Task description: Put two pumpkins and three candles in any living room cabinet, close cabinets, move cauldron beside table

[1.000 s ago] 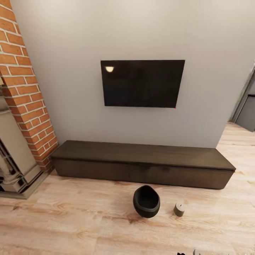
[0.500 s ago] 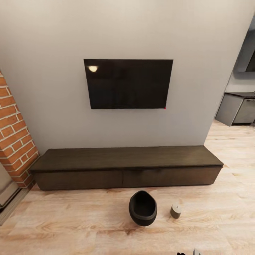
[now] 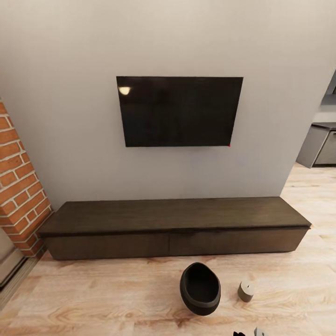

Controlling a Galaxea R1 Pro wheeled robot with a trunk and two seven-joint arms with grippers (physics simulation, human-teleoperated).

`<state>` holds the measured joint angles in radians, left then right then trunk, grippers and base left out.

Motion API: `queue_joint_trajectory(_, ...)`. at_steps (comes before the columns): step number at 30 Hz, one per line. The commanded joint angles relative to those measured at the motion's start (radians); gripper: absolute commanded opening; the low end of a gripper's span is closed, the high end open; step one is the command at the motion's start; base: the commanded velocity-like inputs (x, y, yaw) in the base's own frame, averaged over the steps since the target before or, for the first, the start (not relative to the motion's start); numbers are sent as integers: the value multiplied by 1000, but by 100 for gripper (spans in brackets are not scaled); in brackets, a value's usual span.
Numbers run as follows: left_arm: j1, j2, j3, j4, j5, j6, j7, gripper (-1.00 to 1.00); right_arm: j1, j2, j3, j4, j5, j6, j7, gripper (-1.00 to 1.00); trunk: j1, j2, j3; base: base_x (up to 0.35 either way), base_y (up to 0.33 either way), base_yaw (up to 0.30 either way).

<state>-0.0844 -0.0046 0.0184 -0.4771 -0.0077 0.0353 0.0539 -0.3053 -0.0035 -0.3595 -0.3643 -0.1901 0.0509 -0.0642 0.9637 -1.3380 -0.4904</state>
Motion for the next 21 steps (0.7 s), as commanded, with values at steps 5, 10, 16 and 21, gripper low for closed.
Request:
queue_joint_trajectory(5,0,-1,0,1,0,-1,0,100,0,-1,0,0,-1,1,0,100,0,0,0,251,18,218)
queue_joint_trajectory(10,0,-1,-1,1,0,-1,0,100,0,-1,0,3,1,0,0,100,0,0,0,226,-87,67)
queue_joint_trajectory(16,0,-1,-6,1,0,-1,0,100,0,-1,2,8,7,-46,1,100,0,0,0,109,-75,6)
queue_joint_trajectory(21,0,-1,-9,1,-1,-2,0,100,0,-2,1,12,6,-55,1,100,0,0,0,105,-189,0)
